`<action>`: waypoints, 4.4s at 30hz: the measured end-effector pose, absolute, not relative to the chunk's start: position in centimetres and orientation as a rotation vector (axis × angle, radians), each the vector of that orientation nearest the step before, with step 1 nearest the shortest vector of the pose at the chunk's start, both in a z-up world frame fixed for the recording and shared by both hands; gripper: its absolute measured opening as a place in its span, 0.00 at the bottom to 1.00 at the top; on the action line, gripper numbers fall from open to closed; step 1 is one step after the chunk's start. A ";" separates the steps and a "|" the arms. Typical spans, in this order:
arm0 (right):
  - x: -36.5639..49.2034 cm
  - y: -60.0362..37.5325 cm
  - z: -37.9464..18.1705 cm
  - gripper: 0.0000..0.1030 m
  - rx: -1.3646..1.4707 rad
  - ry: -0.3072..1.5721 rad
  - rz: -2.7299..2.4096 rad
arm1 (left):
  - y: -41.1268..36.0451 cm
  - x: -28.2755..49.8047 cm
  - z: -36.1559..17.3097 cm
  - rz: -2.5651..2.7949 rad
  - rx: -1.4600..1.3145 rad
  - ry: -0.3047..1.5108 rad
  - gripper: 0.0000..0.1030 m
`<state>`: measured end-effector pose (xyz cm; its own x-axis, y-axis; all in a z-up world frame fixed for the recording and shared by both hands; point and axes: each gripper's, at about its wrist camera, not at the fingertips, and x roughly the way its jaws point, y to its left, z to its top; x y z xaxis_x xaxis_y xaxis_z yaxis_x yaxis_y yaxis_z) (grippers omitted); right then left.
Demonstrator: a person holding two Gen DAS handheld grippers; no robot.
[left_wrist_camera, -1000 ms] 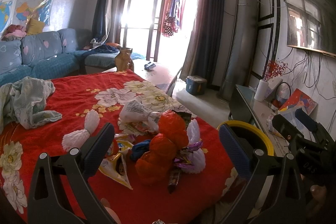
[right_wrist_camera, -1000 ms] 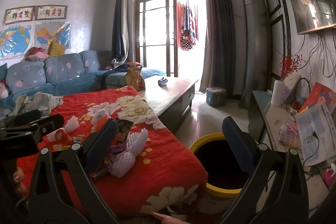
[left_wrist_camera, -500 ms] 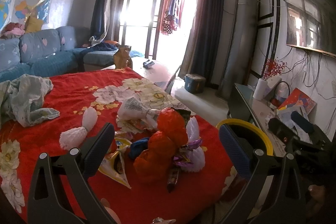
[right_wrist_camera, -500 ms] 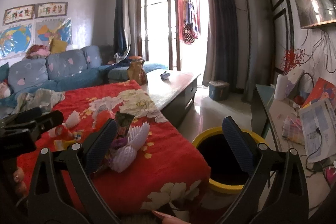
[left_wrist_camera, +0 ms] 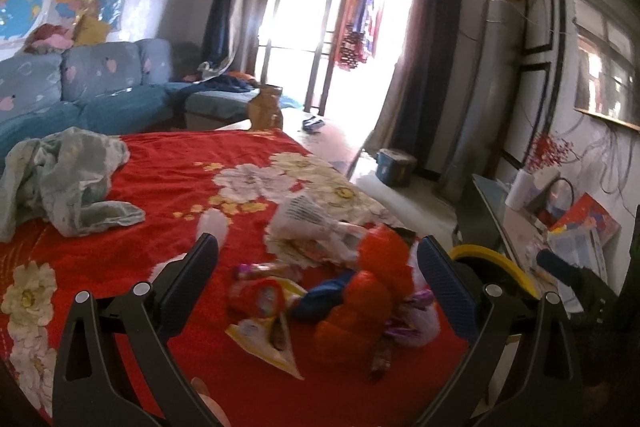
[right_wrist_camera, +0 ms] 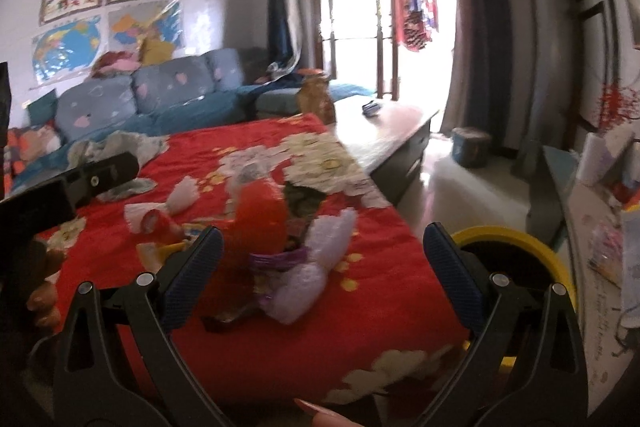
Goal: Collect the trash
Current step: 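Grasp the red plastic bag with the right gripper while the left grasps a white foam sleeve, then carry the red bag over the yellow bin and open the right gripper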
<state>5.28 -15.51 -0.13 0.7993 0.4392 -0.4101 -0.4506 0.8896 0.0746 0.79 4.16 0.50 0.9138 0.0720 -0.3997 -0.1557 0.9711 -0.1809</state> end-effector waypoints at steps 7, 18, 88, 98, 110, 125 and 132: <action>7.6 -12.2 0.2 0.86 -0.059 0.486 0.545 | 8.1 1.3 0.4 0.212 -0.253 0.405 0.94; 12.8 -8.4 -1.4 0.67 -0.092 0.688 0.604 | 16.0 3.5 -2.7 0.324 -0.333 0.535 0.94; 15.9 -27.6 4.7 0.07 0.283 0.530 0.294 | -4.5 6.6 0.7 -0.383 -0.171 0.638 0.09; 17.1 -31.1 2.6 0.07 0.262 0.538 0.145 | -7.3 8.2 -0.7 -0.422 -0.151 0.665 0.09; 18.5 -35.0 0.0 0.07 0.263 0.585 0.031 | -11.3 10.0 -2.0 -0.469 -0.121 0.688 0.09; 19.7 -39.0 -3.5 0.07 0.305 0.651 -0.042 | -16.4 12.8 -5.4 -0.491 -0.090 0.773 0.09; 20.3 -39.5 -5.1 0.07 0.264 0.679 -0.070 | -18.3 14.6 -7.3 -0.479 -0.076 0.814 0.09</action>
